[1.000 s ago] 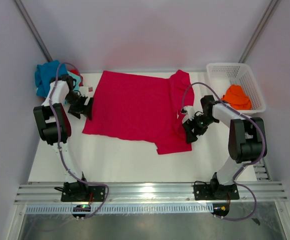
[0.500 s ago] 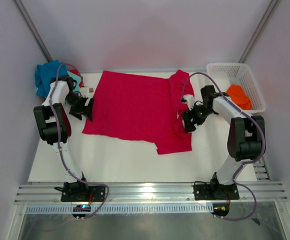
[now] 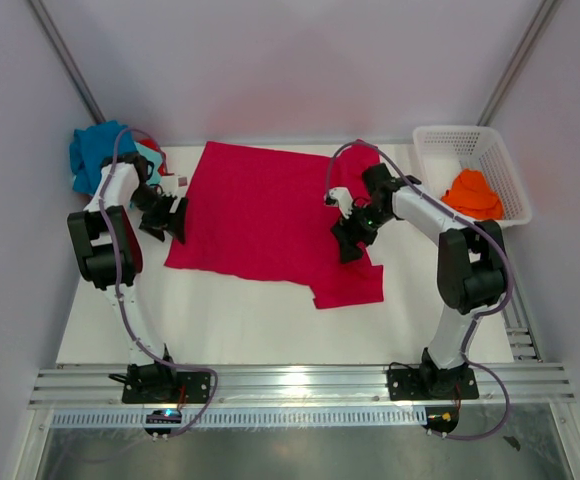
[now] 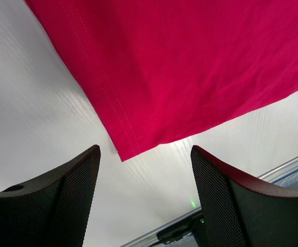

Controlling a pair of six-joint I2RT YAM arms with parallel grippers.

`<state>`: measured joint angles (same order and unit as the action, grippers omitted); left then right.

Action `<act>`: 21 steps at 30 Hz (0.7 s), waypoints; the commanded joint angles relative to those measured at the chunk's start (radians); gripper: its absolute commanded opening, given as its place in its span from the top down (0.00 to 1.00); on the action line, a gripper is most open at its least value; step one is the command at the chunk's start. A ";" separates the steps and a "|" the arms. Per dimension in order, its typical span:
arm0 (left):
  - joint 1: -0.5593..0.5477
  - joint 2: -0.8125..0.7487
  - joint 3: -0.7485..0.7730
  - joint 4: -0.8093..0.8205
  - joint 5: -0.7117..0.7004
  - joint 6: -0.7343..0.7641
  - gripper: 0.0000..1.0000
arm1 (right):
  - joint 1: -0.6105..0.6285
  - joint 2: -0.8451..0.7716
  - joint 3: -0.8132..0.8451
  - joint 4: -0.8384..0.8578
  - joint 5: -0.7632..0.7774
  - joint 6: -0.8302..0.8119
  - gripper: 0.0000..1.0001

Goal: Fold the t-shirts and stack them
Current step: Flatten the tshirt out

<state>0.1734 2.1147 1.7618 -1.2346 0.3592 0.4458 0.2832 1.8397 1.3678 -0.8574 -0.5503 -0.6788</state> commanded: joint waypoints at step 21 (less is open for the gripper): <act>0.000 0.033 0.022 0.011 0.046 -0.015 0.32 | 0.001 -0.048 -0.101 0.090 0.154 0.124 0.35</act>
<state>0.1730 2.1452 1.7622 -1.2308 0.3759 0.4427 0.2840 1.8389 1.2732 -0.7975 -0.4549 -0.5838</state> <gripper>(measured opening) 0.686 0.678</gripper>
